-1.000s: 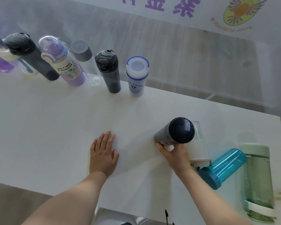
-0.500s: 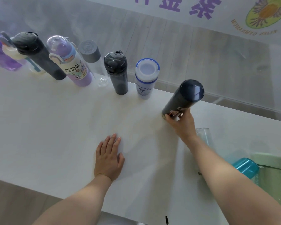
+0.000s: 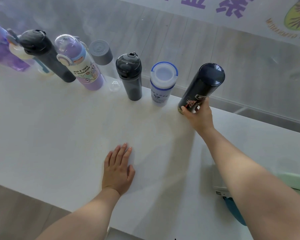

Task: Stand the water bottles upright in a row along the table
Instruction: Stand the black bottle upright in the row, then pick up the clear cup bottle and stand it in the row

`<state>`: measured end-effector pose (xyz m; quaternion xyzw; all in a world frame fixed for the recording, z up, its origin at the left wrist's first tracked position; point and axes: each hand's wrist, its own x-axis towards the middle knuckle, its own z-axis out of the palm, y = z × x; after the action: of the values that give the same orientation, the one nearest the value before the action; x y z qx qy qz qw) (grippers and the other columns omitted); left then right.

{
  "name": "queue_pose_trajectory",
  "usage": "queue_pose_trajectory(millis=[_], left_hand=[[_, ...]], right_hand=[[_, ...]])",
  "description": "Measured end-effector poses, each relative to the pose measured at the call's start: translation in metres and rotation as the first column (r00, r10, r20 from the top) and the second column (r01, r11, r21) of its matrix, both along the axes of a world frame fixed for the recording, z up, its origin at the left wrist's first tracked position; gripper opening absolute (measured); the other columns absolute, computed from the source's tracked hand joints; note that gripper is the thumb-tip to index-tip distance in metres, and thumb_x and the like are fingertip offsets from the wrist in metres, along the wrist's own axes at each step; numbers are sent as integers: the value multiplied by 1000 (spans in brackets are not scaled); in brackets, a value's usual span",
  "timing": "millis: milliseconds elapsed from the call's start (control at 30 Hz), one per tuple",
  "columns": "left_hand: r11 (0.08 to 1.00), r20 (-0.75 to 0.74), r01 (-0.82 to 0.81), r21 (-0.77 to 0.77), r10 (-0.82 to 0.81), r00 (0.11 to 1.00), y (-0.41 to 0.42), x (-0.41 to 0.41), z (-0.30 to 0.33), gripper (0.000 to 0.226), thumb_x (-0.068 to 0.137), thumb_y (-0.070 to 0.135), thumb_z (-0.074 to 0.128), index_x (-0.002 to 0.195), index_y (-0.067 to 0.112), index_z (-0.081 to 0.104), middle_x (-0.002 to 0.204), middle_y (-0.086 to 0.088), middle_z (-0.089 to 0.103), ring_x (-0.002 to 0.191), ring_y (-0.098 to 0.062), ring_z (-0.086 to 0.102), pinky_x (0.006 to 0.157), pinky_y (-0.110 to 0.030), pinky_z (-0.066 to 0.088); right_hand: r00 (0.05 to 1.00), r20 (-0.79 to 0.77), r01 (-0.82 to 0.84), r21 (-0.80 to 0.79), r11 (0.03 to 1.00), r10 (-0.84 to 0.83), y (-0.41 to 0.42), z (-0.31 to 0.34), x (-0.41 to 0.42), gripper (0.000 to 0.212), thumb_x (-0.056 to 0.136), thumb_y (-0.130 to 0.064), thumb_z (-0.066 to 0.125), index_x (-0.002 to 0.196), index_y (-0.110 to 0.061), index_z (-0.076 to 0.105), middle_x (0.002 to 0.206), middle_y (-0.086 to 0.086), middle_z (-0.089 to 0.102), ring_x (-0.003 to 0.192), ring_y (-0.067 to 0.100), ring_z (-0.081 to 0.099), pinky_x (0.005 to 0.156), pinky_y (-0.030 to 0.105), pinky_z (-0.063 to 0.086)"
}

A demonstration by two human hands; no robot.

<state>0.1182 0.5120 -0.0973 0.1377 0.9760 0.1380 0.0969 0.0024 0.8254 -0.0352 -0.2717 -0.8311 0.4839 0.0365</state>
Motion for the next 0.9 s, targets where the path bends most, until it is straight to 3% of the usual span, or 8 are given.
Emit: queue_pose_trajectory(millis=[167,267,367,467,600,733,800,900], left_hand=[[1000,-5,-2,-6,2,1000,0,-1,0,61,83,30,38,142,16,44,152,-4,37,142,-21,28,116,-44,19],[1000,-4,0,-14,0,1000,0,0,-1,61,83,31,38,142,16,43,152,-4,38,142,-21,28,116,-44,19],[1000,-4,3,-15,-3,1000,0,0,0,60,83,31,38,141,16,43,152,-4,39,142,-22,29,116,-44,19],[1000,-7,-1,-10,1,1000,0,0,1,60,82,31,38,140,15,44,151,-5,40,141,-22,31,116,-44,19],[1000,-12,-5,-18,5,1000,0,0,1,61,83,32,36,141,17,43,151,-4,40,141,-21,30,116,-42,17],[1000,-18,-7,-24,7,1000,0,0,0,62,83,33,35,142,17,42,152,-4,38,141,-20,28,116,-41,14],[1000,-18,-6,-22,6,1000,0,1,0,62,82,34,35,142,17,42,151,-4,39,141,-21,29,116,-41,14],[1000,-20,-5,-22,5,1000,1,2,1,63,81,35,36,141,17,43,150,-5,41,140,-22,31,115,-39,13]], right_hand=[[1000,10,-28,-9,1000,28,2,2,0,58,75,-31,78,118,-21,40,105,-13,57,94,13,55,79,27,42],[996,53,-63,-57,996,66,8,3,2,68,74,-32,79,126,-22,37,121,-9,56,107,13,53,86,29,42],[994,95,-35,-124,992,47,16,6,18,86,75,-37,81,141,-28,27,142,-2,42,126,15,42,97,30,39],[995,97,-22,-119,993,34,23,15,50,80,82,-32,75,145,-24,26,146,2,39,131,17,39,97,27,34],[995,62,-76,54,996,73,34,28,104,59,88,-18,66,139,-17,38,141,3,47,127,16,44,100,26,35],[985,-13,-161,314,936,174,48,41,155,41,89,0,56,127,-15,54,129,2,56,117,10,47,104,30,38],[967,10,-238,406,882,256,59,43,179,44,86,8,52,123,-15,58,128,3,57,120,17,49,106,32,38],[905,170,-424,455,783,391,75,42,208,56,80,17,51,123,-17,61,136,2,52,123,20,46,103,30,39]])
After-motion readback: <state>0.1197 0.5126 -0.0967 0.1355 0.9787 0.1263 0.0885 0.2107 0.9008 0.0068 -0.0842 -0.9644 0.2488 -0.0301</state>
